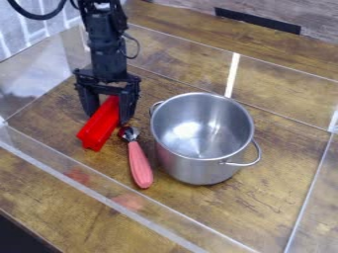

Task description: Remove the red object from the silver pot and put it on the table

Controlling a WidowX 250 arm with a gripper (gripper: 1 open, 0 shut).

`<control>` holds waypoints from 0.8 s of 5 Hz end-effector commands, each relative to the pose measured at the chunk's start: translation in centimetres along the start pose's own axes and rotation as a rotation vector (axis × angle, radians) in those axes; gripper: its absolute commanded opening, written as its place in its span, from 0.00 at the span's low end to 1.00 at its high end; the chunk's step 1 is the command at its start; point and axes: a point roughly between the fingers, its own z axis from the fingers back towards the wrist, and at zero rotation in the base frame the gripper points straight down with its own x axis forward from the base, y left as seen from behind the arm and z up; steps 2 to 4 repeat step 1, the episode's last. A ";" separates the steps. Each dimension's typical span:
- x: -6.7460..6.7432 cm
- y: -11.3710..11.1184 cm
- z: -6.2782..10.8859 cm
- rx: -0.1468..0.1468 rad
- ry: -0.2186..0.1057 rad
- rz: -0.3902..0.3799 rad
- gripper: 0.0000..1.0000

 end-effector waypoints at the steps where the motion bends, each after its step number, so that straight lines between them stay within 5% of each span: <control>1: 0.6 0.7 2.6 -0.003 -0.053 0.012 1.00; 4: 0.6 0.7 2.6 -0.003 -0.053 0.012 1.00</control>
